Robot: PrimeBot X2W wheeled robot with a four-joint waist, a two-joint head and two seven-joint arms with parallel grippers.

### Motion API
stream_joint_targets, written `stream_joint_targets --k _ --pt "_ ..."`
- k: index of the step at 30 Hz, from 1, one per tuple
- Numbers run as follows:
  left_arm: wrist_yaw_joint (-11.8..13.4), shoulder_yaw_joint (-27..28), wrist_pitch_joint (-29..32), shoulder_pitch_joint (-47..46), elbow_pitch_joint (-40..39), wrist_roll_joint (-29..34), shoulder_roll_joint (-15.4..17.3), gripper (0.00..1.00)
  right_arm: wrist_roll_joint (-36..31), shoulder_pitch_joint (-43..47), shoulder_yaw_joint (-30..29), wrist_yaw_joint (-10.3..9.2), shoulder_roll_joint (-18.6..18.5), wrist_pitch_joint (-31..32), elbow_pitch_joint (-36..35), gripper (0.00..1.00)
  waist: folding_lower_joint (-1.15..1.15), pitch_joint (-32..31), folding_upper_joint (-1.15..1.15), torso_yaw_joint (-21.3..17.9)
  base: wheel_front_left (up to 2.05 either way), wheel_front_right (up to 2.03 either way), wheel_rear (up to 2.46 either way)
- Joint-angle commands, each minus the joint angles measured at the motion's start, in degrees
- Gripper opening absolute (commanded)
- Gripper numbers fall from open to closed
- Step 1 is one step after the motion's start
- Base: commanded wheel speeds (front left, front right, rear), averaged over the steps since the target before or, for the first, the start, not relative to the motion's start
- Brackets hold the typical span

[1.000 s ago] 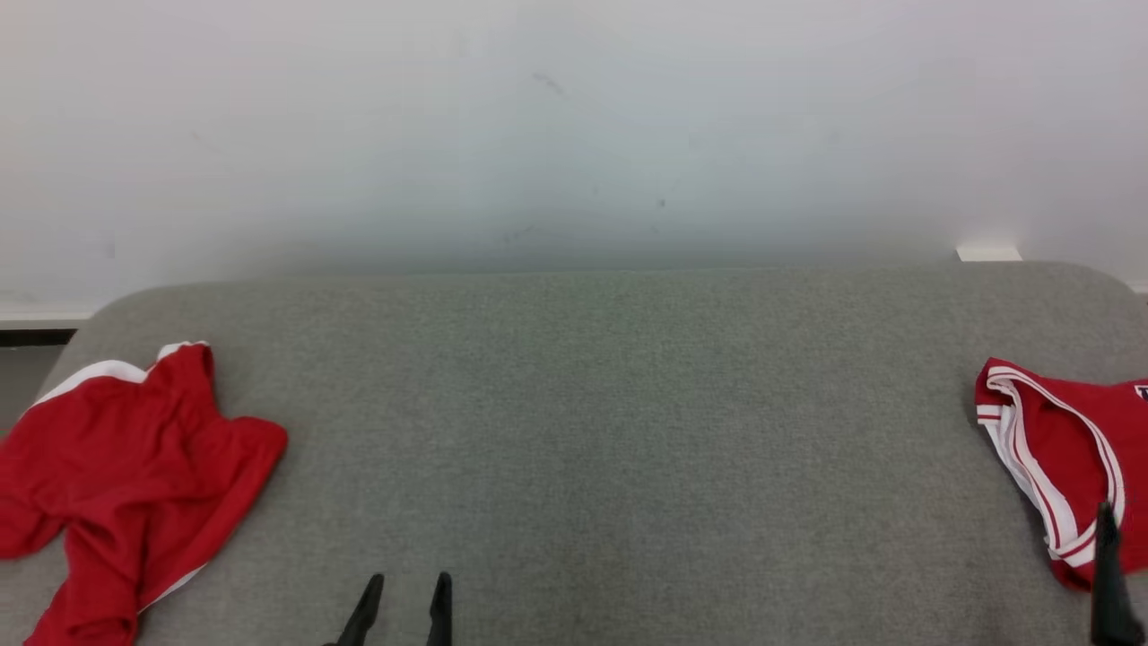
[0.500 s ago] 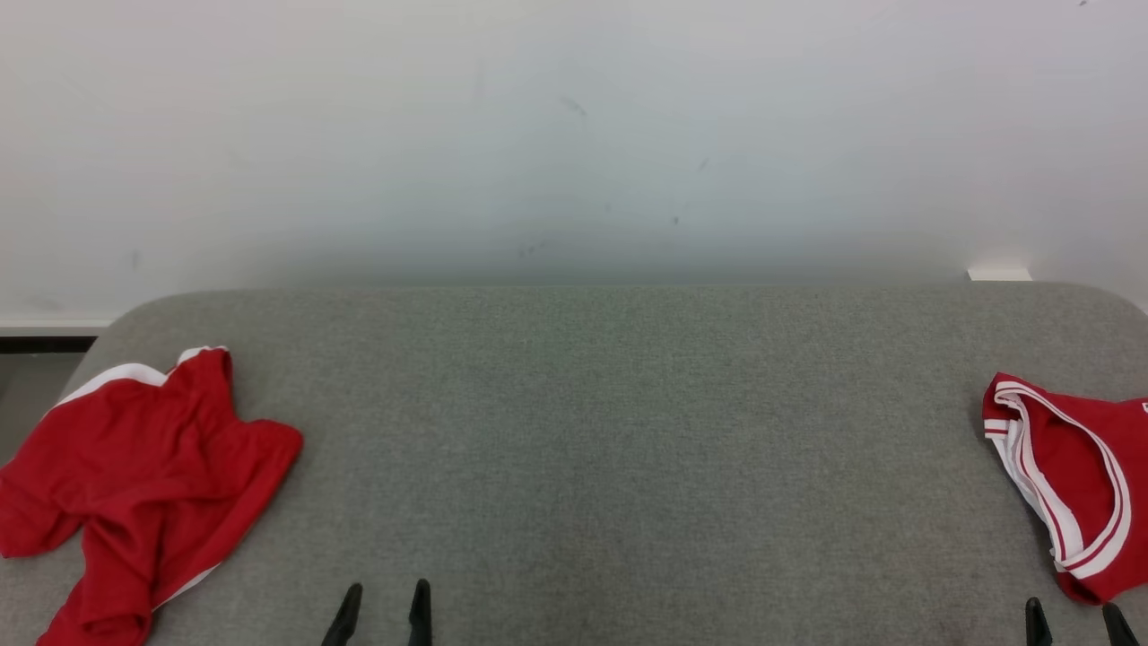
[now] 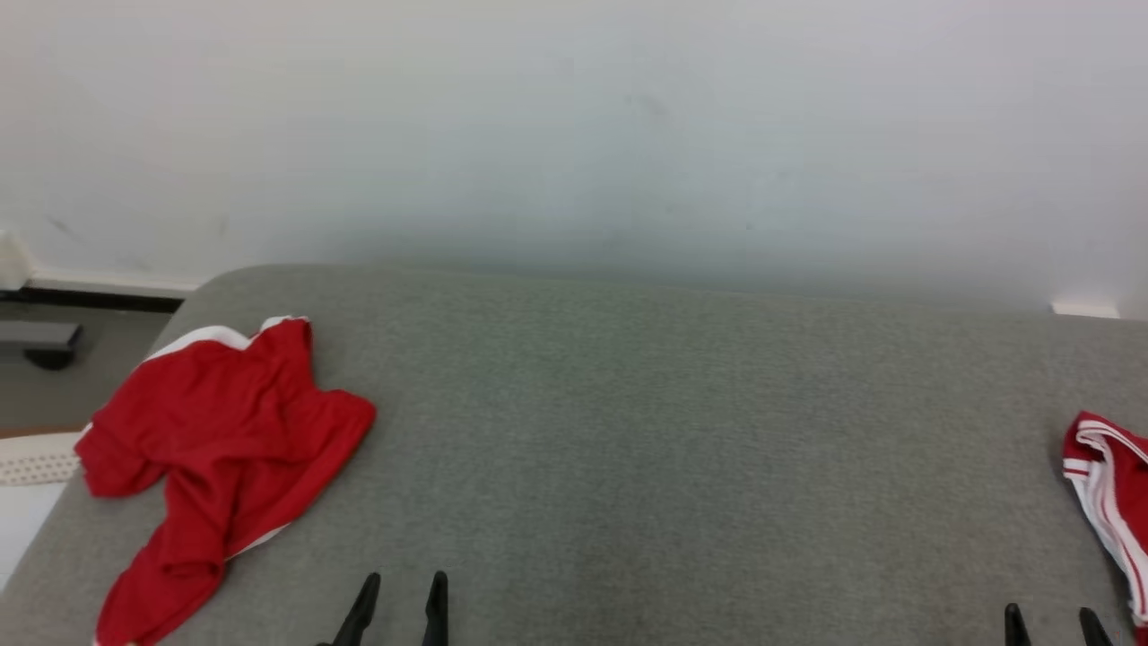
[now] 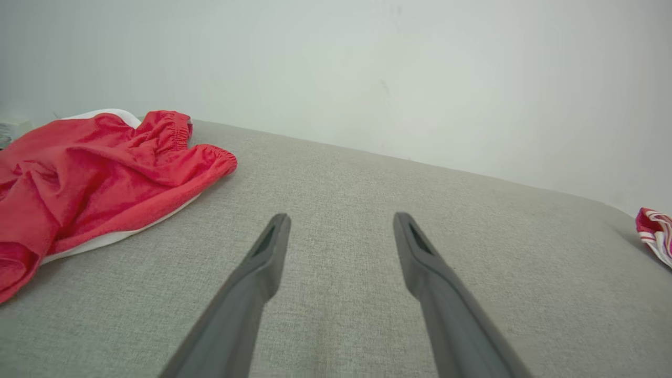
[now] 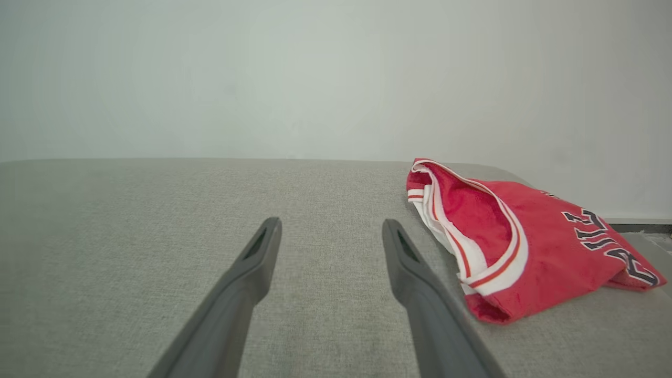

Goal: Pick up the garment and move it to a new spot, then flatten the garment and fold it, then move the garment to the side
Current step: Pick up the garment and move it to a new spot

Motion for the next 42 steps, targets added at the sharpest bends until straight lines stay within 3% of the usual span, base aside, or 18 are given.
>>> stream_joint_targets --k 1,9,16,24,33,37,42 --pt "0.0 0.1 0.0 0.0 0.1 0.2 0.2 1.00 0.3 0.7 0.4 -0.13 0.0 0.0 0.2 1.00 0.00 -0.4 0.00 4.2 0.00 0.00 0.00" --pt "0.2 1.7 0.0 2.2 -0.2 0.3 0.2 1.00 1.1 0.2 5.2 -0.13 0.0 0.0 0.4 1.00 0.00 -0.9 0.00 15.8 0.00 0.00 0.00" --pt "0.4 3.0 0.0 3.8 -1.1 -0.3 0.2 1.00 1.2 -0.2 6.8 -0.13 0.0 0.0 0.8 1.00 0.00 -1.1 0.00 20.1 0.00 0.00 0.00" --pt "0.4 5.7 0.0 2.1 -2.5 -0.3 0.2 1.00 0.0 -0.9 7.0 -0.13 0.0 0.0 0.2 1.00 0.00 1.5 0.00 17.2 0.00 0.00 0.00" --pt "-1.2 11.4 0.0 -11.3 -2.0 0.2 0.8 1.00 -3.8 -6.6 5.2 -0.14 -3.1 0.0 -3.3 1.00 0.00 16.3 0.00 12.0 0.00 0.00 0.00" --pt "-1.0 13.1 2.1 -21.4 3.7 -0.4 3.4 1.00 -3.9 -9.7 4.1 -0.13 -5.9 0.0 -5.1 1.00 0.00 22.9 0.00 10.2 0.00 0.00 0.00" --pt "0.3 14.0 10.8 -32.2 11.5 0.6 8.2 1.00 -3.8 -12.4 3.0 -0.13 -8.1 0.0 -6.6 1.00 0.00 27.9 0.00 8.7 0.00 0.00 0.00"
